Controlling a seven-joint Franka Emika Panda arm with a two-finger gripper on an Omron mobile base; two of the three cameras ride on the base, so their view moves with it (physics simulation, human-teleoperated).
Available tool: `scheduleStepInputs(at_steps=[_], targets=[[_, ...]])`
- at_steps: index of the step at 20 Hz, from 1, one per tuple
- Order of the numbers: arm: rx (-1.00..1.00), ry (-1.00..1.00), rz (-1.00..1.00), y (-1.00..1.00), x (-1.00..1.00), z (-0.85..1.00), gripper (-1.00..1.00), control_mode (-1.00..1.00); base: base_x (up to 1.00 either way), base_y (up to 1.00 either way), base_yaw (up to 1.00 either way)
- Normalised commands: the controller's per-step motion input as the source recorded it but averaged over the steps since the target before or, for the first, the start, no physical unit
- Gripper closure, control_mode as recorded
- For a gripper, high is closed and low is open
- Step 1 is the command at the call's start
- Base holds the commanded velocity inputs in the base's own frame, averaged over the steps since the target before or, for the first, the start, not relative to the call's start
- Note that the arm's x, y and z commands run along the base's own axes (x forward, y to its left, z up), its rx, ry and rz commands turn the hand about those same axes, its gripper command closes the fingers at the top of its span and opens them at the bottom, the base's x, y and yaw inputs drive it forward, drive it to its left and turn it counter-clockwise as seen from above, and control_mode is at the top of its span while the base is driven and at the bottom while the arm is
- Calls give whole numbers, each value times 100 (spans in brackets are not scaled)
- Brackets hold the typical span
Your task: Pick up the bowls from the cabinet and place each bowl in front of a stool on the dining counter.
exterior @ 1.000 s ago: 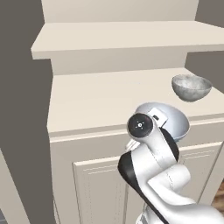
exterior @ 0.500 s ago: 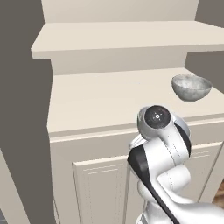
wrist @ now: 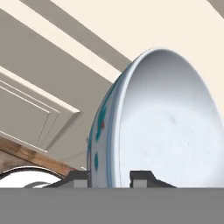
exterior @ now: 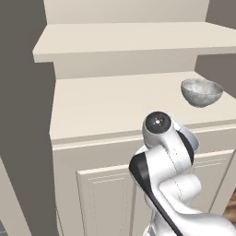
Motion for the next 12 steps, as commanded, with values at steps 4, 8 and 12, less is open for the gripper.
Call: scheduleStepInputs(at_steps=[4,8,12], targets=[[-12,0,0,-5,0,-26,100,-100,0,0,0],[-17,4,0,-7,0,-10,100,-100,0,0,0],[-7,0,0,-3,0,-3,100,-100,0,0,0]])
